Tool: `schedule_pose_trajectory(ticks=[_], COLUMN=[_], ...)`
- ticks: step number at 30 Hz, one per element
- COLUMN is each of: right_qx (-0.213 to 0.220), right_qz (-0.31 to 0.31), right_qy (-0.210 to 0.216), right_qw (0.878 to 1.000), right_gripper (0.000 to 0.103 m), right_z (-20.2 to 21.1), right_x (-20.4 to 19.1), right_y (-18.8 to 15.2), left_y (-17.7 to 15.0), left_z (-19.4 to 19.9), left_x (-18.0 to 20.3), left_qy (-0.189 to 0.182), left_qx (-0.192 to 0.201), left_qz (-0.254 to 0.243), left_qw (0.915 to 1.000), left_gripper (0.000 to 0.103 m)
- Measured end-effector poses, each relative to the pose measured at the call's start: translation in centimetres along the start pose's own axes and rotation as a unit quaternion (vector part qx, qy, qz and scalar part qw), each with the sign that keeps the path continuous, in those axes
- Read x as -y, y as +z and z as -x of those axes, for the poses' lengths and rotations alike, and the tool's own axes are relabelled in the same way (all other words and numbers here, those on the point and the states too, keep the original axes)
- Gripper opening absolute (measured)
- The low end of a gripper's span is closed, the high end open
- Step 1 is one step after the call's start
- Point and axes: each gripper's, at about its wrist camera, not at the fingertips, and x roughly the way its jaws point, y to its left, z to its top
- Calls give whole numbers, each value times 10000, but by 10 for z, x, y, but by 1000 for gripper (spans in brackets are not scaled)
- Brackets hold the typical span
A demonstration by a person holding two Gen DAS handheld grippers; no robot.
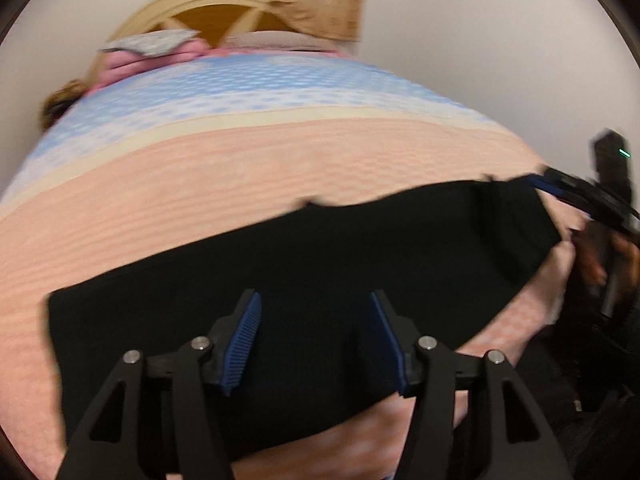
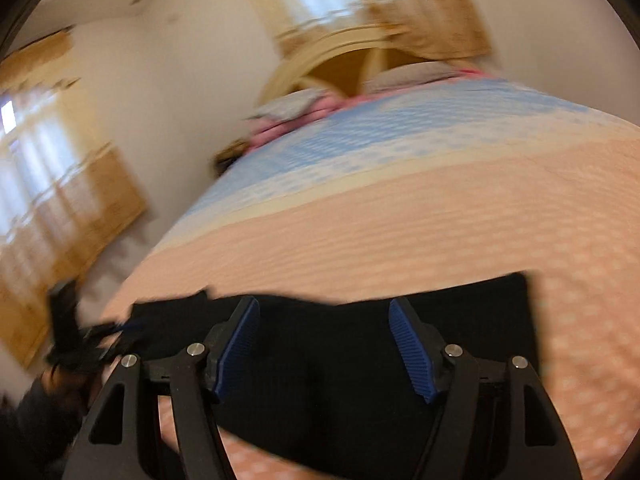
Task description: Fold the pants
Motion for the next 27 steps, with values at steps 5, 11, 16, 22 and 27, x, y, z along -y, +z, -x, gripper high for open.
schedule_pose_trajectory(ticks=[5,11,16,22,27], right_qx=[-771,-1084,-574,-515,-537], right_qz=[609,869,641,383,488], right_qy=[499,556,724,810,856], right_qw=[9939,9887,9937,9946,9937], right_gripper=[69,69,69,69,69], right_z=[-40,-50,-33,-34,-32], right_x=[-50,-60,-46,-39,-43], right_y=[-33,-45,-41,-45,-47], left_y=[-19,-44,-53,-50,-46], left_z=[15,5,6,-1,-5], left_x=[-81,-133,-136,-140,-138], left_qy=[899,939,796,892,978], left_qx=[45,17,102,155,137], left_qz=[623,1425,1745,1791,1687], left_qw=[9940,9853,9814,9797,9807], left_gripper=[59,62,64,68,70])
